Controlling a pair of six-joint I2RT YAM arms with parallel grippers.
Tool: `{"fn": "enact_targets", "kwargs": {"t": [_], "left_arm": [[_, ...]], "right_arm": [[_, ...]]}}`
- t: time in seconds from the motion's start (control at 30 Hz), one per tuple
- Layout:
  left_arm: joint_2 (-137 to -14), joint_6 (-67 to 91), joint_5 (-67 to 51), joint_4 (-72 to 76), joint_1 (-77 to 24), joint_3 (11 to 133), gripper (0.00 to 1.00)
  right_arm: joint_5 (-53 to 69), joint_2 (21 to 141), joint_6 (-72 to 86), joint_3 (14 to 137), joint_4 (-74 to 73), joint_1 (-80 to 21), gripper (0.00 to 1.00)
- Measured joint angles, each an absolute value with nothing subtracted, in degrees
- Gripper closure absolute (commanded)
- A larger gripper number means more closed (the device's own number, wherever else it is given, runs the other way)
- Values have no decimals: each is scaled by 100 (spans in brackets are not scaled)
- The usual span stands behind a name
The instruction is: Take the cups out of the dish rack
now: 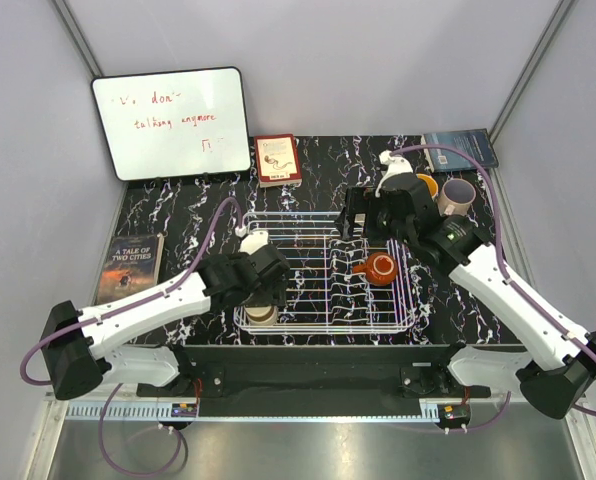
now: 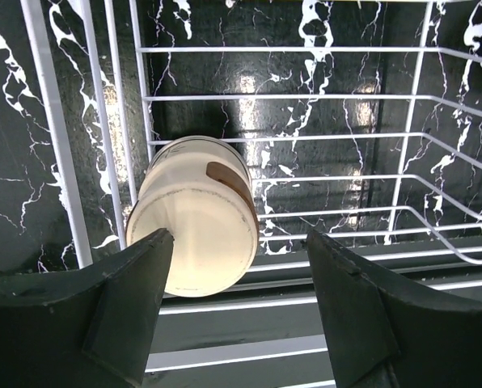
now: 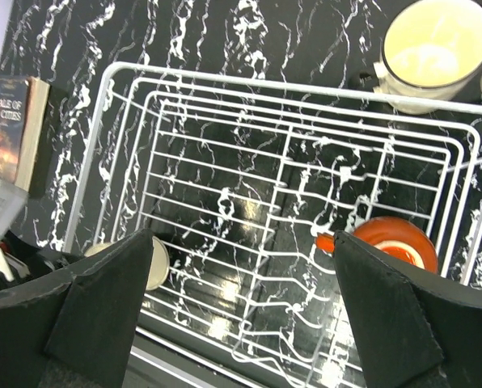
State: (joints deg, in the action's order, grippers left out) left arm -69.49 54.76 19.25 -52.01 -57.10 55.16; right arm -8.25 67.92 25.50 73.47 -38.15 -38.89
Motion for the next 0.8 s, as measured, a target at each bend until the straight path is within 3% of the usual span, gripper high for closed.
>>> {"fn": "enact_targets", "kwargs": {"t": [0.5,0.8], "left_arm": [[-7255,6250,2383,-6143,-5951,5819,25],[-7454,6296,2327,-5896,-5964,5638,25]], "right_arm": [[-797,6635,2552,7164,-3889,-3889,0],[-797,6632,2552,7094,-3889,-3889,0]]}}
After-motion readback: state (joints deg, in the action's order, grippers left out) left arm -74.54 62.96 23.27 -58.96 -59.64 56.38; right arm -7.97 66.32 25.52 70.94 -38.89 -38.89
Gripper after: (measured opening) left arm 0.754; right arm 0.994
